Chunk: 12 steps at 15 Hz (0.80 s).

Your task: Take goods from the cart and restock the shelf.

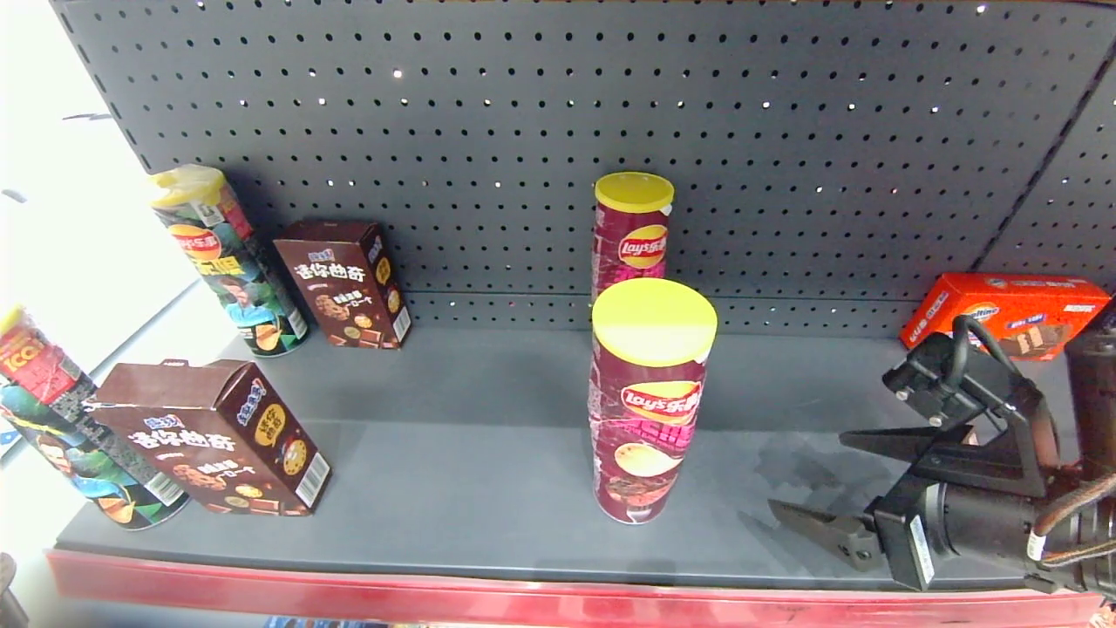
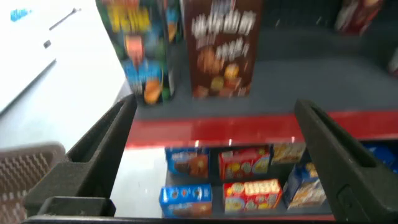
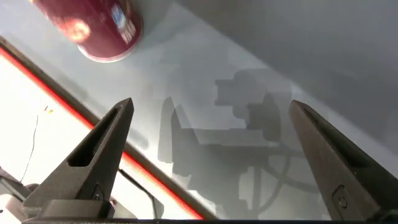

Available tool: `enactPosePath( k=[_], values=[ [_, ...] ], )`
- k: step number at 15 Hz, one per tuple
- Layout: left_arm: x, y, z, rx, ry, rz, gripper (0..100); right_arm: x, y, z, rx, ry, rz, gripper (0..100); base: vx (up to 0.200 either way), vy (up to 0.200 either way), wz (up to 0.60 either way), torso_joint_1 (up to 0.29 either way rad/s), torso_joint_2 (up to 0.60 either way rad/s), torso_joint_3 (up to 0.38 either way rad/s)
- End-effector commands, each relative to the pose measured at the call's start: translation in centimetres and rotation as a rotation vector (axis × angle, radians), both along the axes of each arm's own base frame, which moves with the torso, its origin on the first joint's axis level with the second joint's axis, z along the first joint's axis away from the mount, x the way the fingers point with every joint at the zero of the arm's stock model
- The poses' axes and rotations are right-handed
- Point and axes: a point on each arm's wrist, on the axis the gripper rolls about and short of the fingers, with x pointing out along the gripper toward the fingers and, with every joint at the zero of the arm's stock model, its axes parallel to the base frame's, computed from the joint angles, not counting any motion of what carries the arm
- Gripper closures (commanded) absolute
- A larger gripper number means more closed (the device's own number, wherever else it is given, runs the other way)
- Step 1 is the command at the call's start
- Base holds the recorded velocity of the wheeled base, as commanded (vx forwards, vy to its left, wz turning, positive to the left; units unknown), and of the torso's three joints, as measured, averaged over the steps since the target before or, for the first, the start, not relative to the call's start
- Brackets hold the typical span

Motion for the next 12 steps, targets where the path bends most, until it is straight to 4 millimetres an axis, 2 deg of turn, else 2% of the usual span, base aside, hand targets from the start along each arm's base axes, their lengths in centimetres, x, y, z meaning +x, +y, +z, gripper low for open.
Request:
enactPosePath(
  k=[1, 2, 4, 7, 8, 12],
  values=[
    [1.3, -0.1, 10.8, 0.023, 0.022, -0.2, 0, -0.7, -0.6, 0.0, 0.006, -0.008, -0.005, 0, 0.0, 0.0, 0.0, 0.0, 0.0, 0.0],
    [3.0, -0.4, 12.7, 0.035, 0.05, -0.302, 0, -0.6, -0.6, 0.1, 0.009, -0.012, -0.005, 0, 0.0, 0.0, 0.0, 0.0, 0.0, 0.0],
    [5.9, -1.1, 14.4, 0.068, 0.111, -0.468, 0, -0.5, -0.5, 0.4, 0.015, -0.019, -0.005, 0, 0.0, 0.0, 0.0, 0.0, 0.0, 0.0],
    [9.9, -1.8, 14.4, 0.158, 0.195, -0.598, 0, -0.8, -0.8, 0.6, 0.021, -0.03, -0.013, 0, 0.0, 0.0, 0.0, 0.0, 0.0, 0.0],
    [12.0, -2.3, 14.3, 0.193, 0.236, -0.645, 0, -0.7, -1.1, 0.6, 0.022, -0.031, -0.03, 0, 0.0, 0.0, 0.0, 0.0, 0.0, 0.0],
    [17.4, -4.5, 14.1, 0.237, 0.284, -0.728, 0, -0.5, -1.6, 0.8, 0.029, -0.041, -0.056, 0, 0.0, 0.0, 0.0, 0.0, 0.0, 0.0]
  ],
)
